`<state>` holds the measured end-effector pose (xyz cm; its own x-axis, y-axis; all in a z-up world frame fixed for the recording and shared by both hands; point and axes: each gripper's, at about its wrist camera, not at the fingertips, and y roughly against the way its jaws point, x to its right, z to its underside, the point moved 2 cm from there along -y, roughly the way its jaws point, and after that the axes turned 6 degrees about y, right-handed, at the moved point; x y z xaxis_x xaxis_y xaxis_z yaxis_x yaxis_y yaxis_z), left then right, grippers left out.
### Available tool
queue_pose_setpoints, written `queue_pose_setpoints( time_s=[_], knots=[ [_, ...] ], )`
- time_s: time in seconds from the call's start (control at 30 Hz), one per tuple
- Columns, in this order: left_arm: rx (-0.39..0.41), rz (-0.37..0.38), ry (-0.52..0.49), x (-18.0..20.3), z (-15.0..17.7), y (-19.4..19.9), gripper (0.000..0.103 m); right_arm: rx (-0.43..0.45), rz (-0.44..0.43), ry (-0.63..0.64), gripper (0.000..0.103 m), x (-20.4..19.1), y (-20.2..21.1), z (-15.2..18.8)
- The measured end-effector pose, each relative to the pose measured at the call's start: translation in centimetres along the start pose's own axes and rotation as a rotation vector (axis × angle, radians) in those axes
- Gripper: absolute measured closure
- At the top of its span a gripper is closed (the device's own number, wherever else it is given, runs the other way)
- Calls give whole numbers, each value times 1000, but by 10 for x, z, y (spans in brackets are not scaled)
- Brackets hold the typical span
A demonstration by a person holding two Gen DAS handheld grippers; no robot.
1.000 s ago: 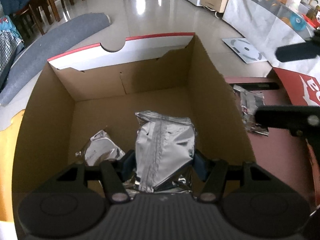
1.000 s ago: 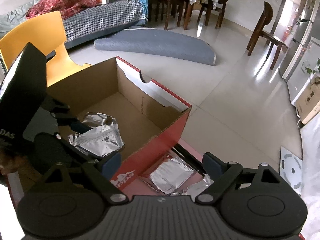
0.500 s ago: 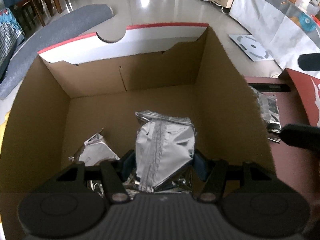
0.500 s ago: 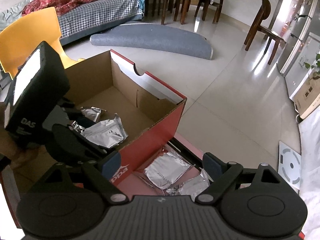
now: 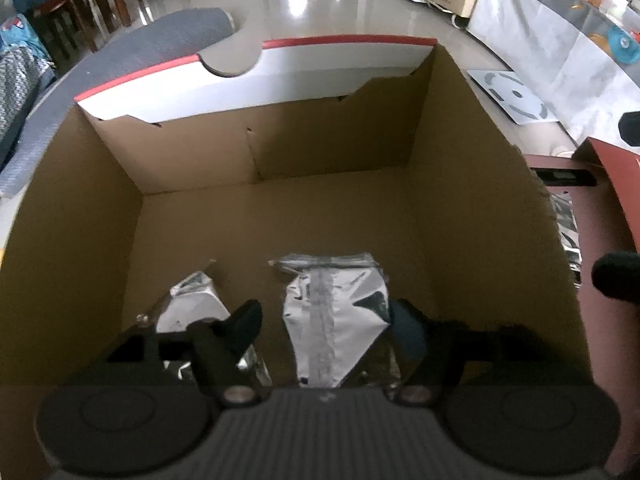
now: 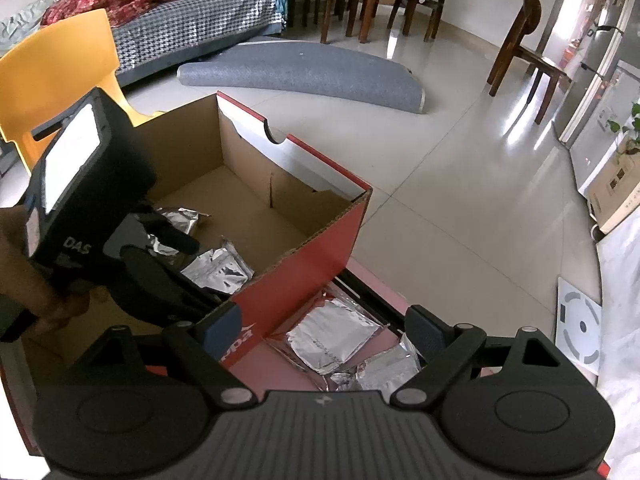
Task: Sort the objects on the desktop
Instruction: 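Lower the silver packet with the left gripper into the cardboard box, then open the left gripper to release the packet inside the box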
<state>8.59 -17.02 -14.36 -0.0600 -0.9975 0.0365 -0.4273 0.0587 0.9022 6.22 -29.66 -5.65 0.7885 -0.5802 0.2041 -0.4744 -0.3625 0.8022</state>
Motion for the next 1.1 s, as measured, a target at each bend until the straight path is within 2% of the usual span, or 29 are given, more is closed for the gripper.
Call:
queue_pose_setpoints(
  time_s=[0.07,0.17,0.33,0.63,0.87,1.1],
  knots=[
    [10,-19,5,-2,2,3,17,0,0,-7,14,1,0,0],
    [22,-37,27,-5,5,8,8,0,5,-15,14,3,1,1],
    [48,-61,47,-10,8,20,0,-2,15,-24,14,6,2,3],
    [63,-61,73,-13,14,33,0,-19,46,-62,14,15,2,9],
    [130,-50,94,-12,14,61,0,-24,83,-145,14,34,6,15],
    [190,-18,61,7,9,92,0,-13,147,-158,14,43,11,18]
  ],
)
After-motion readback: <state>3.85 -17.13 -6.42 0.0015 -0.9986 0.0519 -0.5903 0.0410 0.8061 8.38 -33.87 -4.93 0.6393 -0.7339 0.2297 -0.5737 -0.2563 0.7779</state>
